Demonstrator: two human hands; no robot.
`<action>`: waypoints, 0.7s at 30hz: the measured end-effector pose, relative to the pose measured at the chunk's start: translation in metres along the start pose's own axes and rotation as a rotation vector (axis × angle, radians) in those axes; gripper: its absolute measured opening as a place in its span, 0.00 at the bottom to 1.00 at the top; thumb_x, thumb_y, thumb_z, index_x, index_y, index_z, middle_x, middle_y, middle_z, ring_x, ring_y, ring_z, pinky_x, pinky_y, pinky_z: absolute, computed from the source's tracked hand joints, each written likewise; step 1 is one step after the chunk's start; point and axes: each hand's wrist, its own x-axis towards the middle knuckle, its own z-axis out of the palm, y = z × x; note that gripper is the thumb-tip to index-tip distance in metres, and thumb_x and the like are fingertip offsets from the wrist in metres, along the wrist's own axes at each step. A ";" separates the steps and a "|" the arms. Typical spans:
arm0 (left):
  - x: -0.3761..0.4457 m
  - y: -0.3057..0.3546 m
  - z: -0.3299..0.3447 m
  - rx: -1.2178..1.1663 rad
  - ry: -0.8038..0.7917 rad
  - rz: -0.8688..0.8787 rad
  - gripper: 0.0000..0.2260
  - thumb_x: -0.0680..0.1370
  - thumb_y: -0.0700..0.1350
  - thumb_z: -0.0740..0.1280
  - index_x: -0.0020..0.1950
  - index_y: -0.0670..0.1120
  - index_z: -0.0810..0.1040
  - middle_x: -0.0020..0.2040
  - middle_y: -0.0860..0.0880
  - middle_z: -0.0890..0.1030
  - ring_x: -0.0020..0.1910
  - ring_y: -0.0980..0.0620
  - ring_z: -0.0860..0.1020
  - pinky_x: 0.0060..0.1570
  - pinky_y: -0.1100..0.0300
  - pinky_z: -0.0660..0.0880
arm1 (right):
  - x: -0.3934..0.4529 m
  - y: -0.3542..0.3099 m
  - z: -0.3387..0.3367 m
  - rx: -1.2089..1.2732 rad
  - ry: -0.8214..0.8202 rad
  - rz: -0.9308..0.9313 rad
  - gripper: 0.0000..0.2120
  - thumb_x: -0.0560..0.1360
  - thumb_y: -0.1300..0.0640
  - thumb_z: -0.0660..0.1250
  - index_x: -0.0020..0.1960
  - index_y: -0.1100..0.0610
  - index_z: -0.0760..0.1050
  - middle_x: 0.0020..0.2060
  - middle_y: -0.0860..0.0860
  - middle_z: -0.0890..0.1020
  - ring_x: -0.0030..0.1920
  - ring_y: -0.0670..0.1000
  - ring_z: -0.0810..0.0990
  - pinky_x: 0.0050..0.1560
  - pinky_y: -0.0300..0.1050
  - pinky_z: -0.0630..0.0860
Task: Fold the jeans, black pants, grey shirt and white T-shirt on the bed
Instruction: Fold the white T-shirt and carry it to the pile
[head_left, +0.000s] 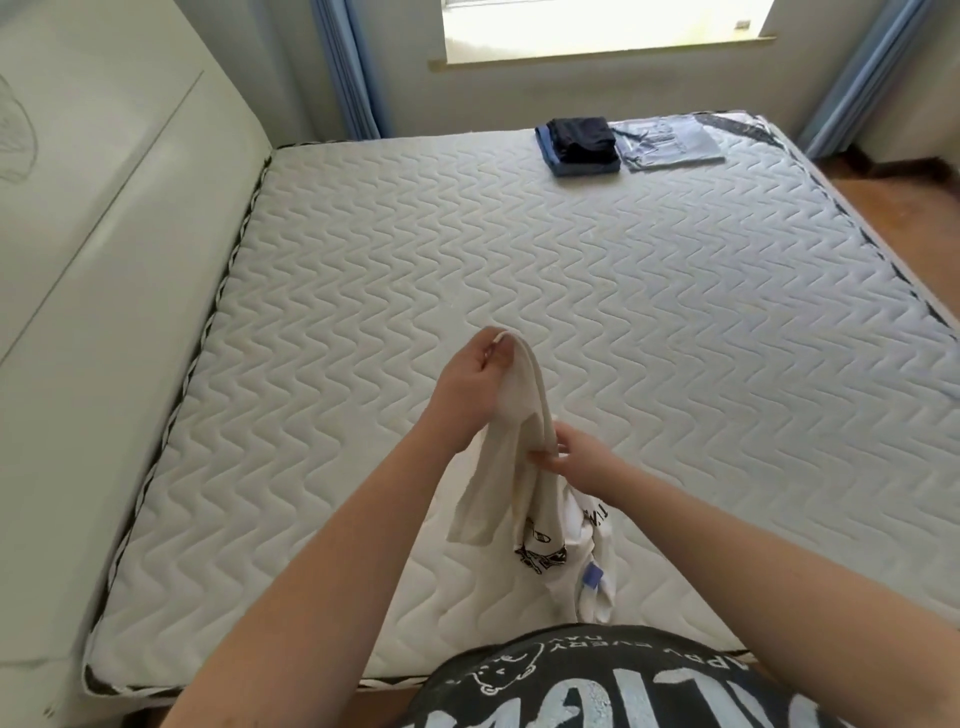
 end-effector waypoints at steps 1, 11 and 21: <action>0.003 0.005 -0.001 -0.020 0.014 0.005 0.09 0.82 0.50 0.59 0.46 0.55 0.78 0.38 0.56 0.78 0.38 0.58 0.76 0.42 0.61 0.73 | 0.002 -0.001 -0.001 -0.001 0.040 0.003 0.10 0.77 0.51 0.68 0.57 0.49 0.77 0.51 0.48 0.82 0.55 0.51 0.79 0.57 0.50 0.75; 0.024 0.017 -0.032 -0.246 0.009 0.067 0.20 0.72 0.55 0.74 0.61 0.58 0.72 0.56 0.54 0.80 0.56 0.53 0.80 0.50 0.56 0.77 | 0.016 -0.075 -0.055 0.402 0.216 -0.028 0.17 0.79 0.41 0.60 0.48 0.51 0.81 0.47 0.51 0.85 0.51 0.53 0.83 0.54 0.51 0.79; 0.025 0.005 -0.005 0.179 0.028 -0.055 0.26 0.68 0.62 0.72 0.63 0.58 0.72 0.51 0.61 0.80 0.52 0.59 0.79 0.41 0.69 0.72 | 0.017 -0.153 -0.086 0.641 0.211 -0.202 0.22 0.75 0.42 0.69 0.57 0.60 0.78 0.51 0.58 0.84 0.51 0.57 0.83 0.54 0.55 0.79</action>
